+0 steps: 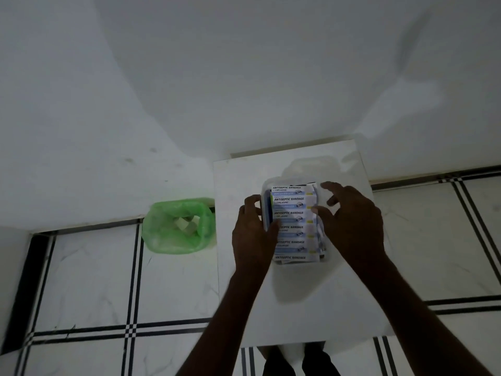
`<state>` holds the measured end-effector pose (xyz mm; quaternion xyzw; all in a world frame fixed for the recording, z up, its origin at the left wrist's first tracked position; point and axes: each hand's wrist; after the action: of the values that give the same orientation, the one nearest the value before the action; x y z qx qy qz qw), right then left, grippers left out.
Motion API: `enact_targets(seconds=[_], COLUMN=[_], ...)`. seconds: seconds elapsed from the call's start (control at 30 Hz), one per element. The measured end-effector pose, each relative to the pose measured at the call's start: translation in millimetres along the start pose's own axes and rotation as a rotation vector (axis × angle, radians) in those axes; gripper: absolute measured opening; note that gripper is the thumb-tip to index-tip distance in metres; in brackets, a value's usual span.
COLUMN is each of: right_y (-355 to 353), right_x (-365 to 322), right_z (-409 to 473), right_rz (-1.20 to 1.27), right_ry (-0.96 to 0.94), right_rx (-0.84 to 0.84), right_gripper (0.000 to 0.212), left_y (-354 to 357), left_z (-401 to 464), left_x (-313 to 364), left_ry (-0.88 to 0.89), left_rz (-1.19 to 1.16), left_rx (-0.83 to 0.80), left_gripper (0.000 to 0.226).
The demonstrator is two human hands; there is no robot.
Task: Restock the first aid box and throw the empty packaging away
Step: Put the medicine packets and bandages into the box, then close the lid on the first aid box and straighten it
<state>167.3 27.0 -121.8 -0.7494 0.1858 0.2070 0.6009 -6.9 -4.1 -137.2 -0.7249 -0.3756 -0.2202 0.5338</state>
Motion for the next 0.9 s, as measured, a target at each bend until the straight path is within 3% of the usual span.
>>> enact_targets(seconds=[0.1, 0.27, 0.4, 0.5, 0.57, 0.63, 0.77, 0.9], right_y=[14, 30, 26, 34, 37, 41, 62, 64], right_x=[-1, 3, 14, 37, 51, 55, 44, 51], right_z=[6, 13, 7, 2, 4, 6, 6, 9], right_rz=[-0.129, -0.141, 0.022, 0.243, 0.321, 0.196, 0.013, 0.182], right_ry=[-0.02, -0.118, -0.134, 0.083, 0.301, 0.399, 0.362, 0.372], right_rx=[-0.022, -0.068, -0.004, 0.139, 0.017, -0.193, -0.328, -0.334], right_gripper=[0.051, 0.05, 0.048, 0.028, 0.024, 0.024, 0.024, 0.016], left_y=[-7, -21, -21, -22, -24, -26, -40, -51], left_z=[-1, 3, 4, 7, 9, 10, 8, 10], left_x=[2, -7, -7, -6, -12, -23, -32, -29], left_ry=[-0.022, -0.115, -0.094, -0.044, -0.029, -0.035, -0.047, -0.06], left_rz=[-0.082, -0.112, -0.051, 0.0, 0.006, -0.018, -0.106, -0.094], left_rx=[-0.065, -0.209, -0.249, -0.242, -0.204, -0.171, -0.14, -0.168], left_gripper=[0.054, 0.031, 0.033, 0.034, 0.045, 0.05, 0.037, 0.03])
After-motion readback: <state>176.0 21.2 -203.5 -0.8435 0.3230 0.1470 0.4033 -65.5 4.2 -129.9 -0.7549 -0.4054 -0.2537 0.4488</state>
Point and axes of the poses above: each hand's wrist, its own z-axis towards the middle knuckle, its own y-axis out of the palm, x = y × z, and after that the axes turned 15 degrees about -x, right-handed
